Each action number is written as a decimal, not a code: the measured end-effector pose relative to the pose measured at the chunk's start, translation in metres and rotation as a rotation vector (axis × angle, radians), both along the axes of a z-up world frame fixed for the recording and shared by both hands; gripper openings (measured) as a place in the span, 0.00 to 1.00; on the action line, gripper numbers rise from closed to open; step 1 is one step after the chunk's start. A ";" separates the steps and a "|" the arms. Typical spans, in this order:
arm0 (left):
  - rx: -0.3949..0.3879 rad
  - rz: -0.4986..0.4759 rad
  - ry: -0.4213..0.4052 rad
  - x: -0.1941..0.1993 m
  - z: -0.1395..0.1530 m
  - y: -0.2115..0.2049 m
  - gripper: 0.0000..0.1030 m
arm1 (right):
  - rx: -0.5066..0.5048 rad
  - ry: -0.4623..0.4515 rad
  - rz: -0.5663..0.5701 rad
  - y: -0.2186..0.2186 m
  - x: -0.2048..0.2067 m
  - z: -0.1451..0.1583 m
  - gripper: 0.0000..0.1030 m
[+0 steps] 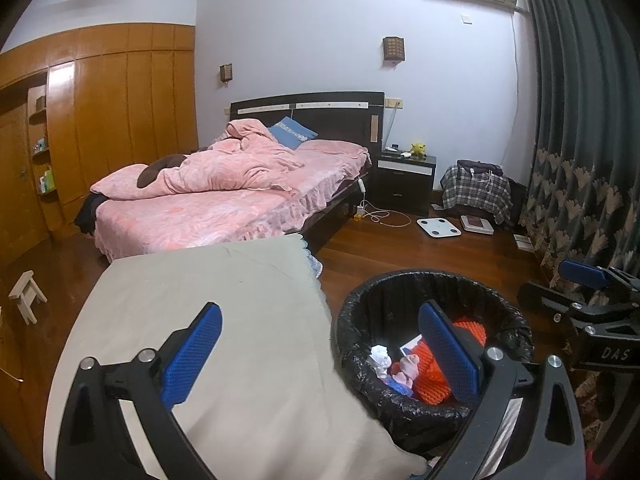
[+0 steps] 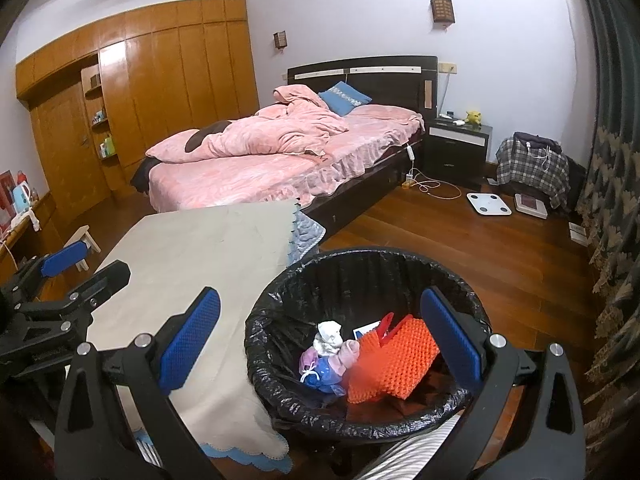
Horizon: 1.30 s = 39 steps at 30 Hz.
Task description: Collect trash
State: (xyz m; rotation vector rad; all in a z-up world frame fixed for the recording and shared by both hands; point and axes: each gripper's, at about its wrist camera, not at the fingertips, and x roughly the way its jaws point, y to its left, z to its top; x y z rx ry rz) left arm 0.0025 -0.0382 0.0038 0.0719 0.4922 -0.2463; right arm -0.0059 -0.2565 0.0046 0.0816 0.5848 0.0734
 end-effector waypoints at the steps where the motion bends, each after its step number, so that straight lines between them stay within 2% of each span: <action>1: 0.000 0.002 -0.001 0.000 0.000 0.001 0.94 | 0.000 0.000 0.001 0.000 0.000 0.000 0.95; 39: 0.007 0.015 0.001 0.000 0.001 0.008 0.94 | -0.002 0.009 0.011 0.008 0.005 -0.002 0.95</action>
